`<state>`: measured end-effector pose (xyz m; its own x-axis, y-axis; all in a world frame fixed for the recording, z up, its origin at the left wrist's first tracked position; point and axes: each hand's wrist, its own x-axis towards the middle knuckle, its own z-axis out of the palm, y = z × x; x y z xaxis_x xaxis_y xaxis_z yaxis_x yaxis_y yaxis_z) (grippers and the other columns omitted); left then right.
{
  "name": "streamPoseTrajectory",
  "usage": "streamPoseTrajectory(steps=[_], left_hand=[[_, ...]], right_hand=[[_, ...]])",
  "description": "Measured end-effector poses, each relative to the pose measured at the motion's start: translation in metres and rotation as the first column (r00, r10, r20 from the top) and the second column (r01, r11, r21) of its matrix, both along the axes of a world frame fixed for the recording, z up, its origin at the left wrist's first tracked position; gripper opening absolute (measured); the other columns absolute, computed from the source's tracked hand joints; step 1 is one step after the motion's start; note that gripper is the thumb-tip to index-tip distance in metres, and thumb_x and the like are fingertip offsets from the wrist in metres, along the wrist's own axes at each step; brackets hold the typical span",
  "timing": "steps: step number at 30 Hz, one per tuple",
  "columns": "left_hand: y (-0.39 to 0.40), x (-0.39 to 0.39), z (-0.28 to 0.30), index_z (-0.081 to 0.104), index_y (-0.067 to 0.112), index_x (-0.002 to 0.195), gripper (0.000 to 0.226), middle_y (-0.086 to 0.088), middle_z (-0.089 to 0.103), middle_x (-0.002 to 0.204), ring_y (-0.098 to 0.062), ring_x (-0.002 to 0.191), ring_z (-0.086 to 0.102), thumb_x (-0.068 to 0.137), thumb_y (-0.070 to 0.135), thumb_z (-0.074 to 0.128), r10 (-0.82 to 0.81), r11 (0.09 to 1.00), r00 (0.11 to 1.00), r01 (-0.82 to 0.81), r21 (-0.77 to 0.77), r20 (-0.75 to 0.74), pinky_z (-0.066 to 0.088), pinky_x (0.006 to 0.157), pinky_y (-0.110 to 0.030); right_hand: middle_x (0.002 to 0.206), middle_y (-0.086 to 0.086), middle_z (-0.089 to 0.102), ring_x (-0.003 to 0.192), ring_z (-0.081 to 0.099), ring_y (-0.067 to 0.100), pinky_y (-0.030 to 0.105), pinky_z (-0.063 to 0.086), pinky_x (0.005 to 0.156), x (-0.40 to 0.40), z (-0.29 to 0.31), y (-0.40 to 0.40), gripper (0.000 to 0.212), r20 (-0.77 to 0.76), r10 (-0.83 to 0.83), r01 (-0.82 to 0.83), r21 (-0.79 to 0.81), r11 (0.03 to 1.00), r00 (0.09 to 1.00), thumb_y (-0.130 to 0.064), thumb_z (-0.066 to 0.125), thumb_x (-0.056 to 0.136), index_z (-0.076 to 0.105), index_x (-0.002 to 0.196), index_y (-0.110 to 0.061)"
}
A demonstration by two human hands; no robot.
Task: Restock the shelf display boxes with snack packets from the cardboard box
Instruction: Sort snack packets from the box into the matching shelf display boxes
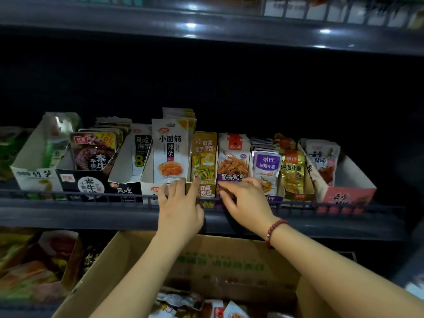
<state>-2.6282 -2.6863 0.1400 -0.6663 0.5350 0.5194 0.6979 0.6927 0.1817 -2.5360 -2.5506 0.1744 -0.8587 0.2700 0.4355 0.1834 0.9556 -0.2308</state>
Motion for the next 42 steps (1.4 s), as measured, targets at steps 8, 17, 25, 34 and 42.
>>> streamPoseTrajectory(steps=[8,17,25,34,42], left_hand=[[-0.007,0.018,0.017,0.007,0.024,0.155,0.071,-0.01,0.01,0.161,-0.025,0.15,0.003,0.095,0.032,0.043,0.041,0.988,0.994,-0.025,-0.151,0.101,-0.003,0.118,-0.049],[-0.031,0.083,0.006,0.013,0.025,0.154,0.062,-0.007,0.006,0.162,-0.022,0.149,0.002,0.099,0.03,0.04,-0.075,0.985,0.955,0.116,-0.128,0.286,-0.003,0.119,-0.042],[-0.051,0.14,-0.044,0.04,0.025,0.144,0.047,0.0,0.032,0.152,-0.015,0.133,0.04,0.097,0.028,0.046,-0.197,0.953,0.731,0.299,-0.046,0.653,0.031,0.111,-0.032],[-0.032,0.139,-0.094,0.045,0.022,0.141,0.04,-0.003,0.052,0.138,-0.017,0.078,0.056,0.101,0.028,0.046,-0.066,0.927,0.513,0.349,-0.139,0.856,0.051,0.072,-0.033],[-0.012,0.129,-0.153,0.051,0.015,0.136,0.044,-0.003,0.06,0.128,-0.022,0.111,0.06,0.099,0.038,0.052,-0.039,0.863,0.374,0.481,-0.158,0.926,0.047,0.092,-0.035]], right_hand=[[0.128,-0.007,0.061,0.117,0.053,0.012,0.025,0.028,0.103,0.011,-0.003,-0.001,0.039,0.015,0.005,-0.003,-0.114,0.993,1.0,-0.034,0.047,0.098,0.049,0.137,-0.029],[0.145,-0.01,0.044,0.137,0.033,0.008,0.026,0.013,0.114,0.078,-0.004,-0.027,0.045,0.018,0.014,-0.012,-0.125,0.992,1.0,-0.031,0.049,0.097,0.042,0.142,-0.029],[0.152,-0.012,0.032,0.143,0.017,0.006,0.028,0.001,0.115,0.179,-0.04,-0.031,0.042,0.233,-0.063,0.092,-0.115,0.989,0.97,-0.037,0.046,0.097,0.043,0.139,-0.036],[0.159,-0.008,-0.009,0.138,-0.016,-0.003,0.023,0.0,0.11,0.221,-0.069,-0.025,0.068,0.199,-0.115,0.192,-0.427,0.884,0.973,-0.031,0.055,0.094,0.017,0.15,-0.035],[0.16,-0.007,-0.01,0.136,-0.018,-0.006,0.019,-0.001,0.106,0.214,-0.071,-0.011,0.075,0.232,-0.047,0.15,-0.449,0.881,0.972,-0.027,0.061,0.091,0.015,0.15,-0.037]])
